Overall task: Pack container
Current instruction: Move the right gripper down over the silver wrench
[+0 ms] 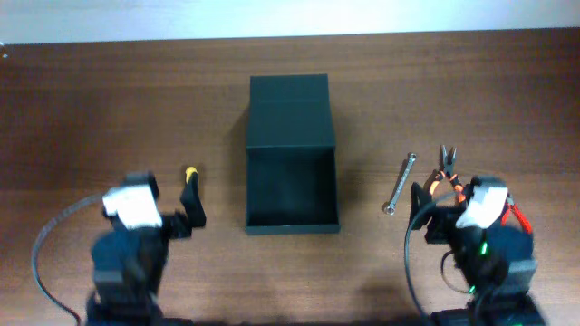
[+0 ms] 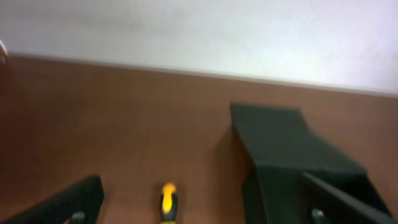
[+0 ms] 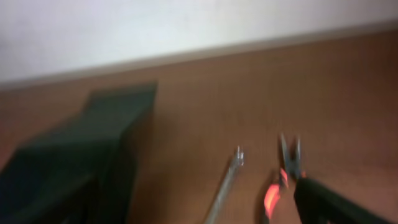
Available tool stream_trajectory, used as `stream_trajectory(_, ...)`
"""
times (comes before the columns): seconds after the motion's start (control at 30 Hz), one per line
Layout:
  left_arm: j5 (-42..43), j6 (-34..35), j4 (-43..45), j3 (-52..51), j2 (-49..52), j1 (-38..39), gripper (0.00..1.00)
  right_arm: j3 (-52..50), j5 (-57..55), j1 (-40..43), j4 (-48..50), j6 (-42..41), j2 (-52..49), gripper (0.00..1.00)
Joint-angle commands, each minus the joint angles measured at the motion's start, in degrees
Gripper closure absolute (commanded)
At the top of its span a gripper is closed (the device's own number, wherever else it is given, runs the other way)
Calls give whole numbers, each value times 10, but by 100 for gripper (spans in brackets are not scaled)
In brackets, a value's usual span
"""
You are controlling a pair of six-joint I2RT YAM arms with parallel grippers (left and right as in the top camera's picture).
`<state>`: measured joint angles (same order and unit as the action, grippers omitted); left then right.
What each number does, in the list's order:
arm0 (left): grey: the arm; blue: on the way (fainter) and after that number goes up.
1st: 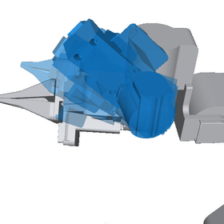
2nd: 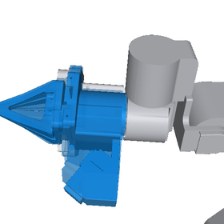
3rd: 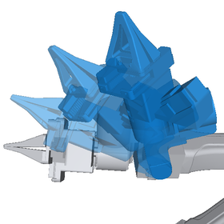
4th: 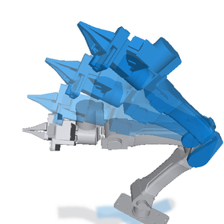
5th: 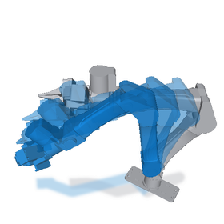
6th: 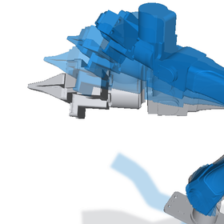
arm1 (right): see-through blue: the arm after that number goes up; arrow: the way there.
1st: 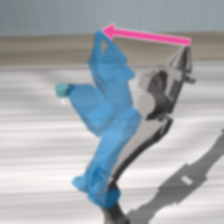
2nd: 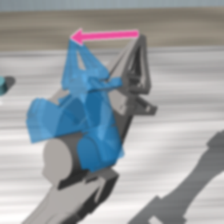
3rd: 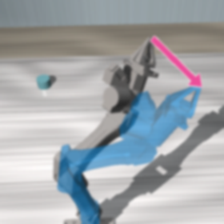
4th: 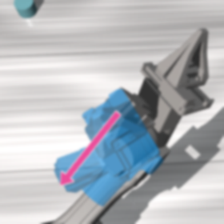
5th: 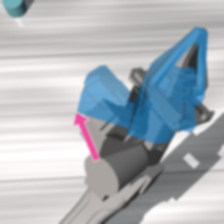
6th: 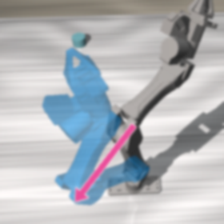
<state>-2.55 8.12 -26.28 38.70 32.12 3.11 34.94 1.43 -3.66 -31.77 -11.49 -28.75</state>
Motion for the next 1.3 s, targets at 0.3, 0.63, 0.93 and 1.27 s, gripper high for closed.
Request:
stream_trajectory(0.3,45,-56,-267,323,388,-3,1,450,34,4,-359,-9,-421,1)
stream_trajectory(0.63,46,-56,-274,324,422,-3,1,450,7,3,-338,-75,-719,1)
stream_trajectory(0.93,46,-56,-284,324,422,-3,1,450,9,3,-283,-75,-854,1)
stream_trajectory(1.27,47,-56,-285,324,422,-3,1,447,9,3,-235,-70,-864,1)
